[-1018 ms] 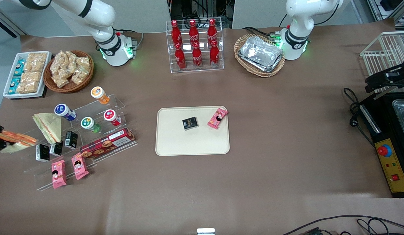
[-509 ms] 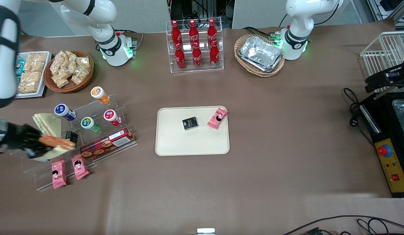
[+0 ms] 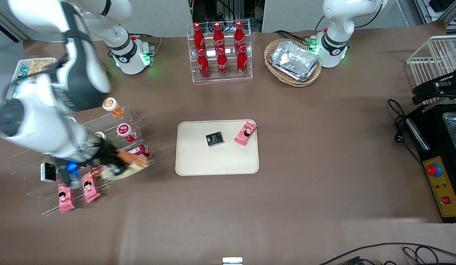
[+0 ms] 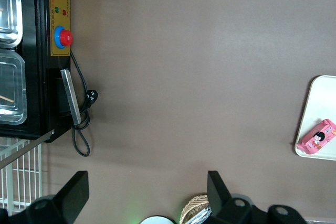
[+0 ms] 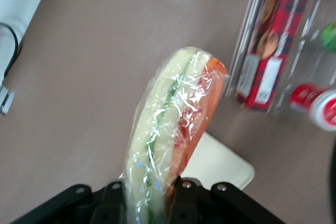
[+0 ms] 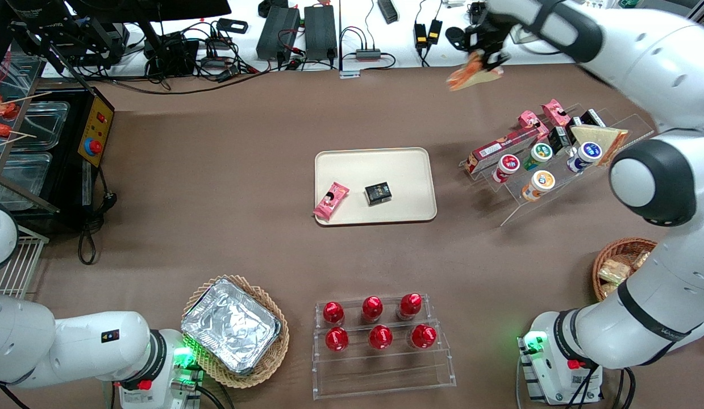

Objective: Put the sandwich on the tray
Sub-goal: 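Carry the sandwich over the cream tray and release it there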

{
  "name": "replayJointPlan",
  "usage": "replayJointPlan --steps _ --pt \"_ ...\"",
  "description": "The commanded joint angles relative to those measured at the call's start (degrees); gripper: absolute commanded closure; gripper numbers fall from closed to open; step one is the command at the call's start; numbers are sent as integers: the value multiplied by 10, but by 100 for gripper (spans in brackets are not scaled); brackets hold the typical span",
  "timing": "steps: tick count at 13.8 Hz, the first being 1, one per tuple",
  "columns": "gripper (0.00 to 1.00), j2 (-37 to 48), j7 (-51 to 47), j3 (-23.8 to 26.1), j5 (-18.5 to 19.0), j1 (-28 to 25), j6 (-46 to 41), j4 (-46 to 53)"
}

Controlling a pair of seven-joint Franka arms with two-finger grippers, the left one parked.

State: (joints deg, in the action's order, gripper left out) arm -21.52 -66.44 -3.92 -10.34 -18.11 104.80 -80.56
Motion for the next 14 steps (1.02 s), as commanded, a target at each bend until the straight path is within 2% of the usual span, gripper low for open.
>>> replayJointPlan --steps 1,6,9,14 --pt "78 -47 -110 -6 6 -64 60 10" --pt "77 -122 -249 -6 6 -126 122 10" --pt "77 -165 -297 -6 6 -159 187 10" --pt "76 -210 -342 -7 6 -211 224 5"
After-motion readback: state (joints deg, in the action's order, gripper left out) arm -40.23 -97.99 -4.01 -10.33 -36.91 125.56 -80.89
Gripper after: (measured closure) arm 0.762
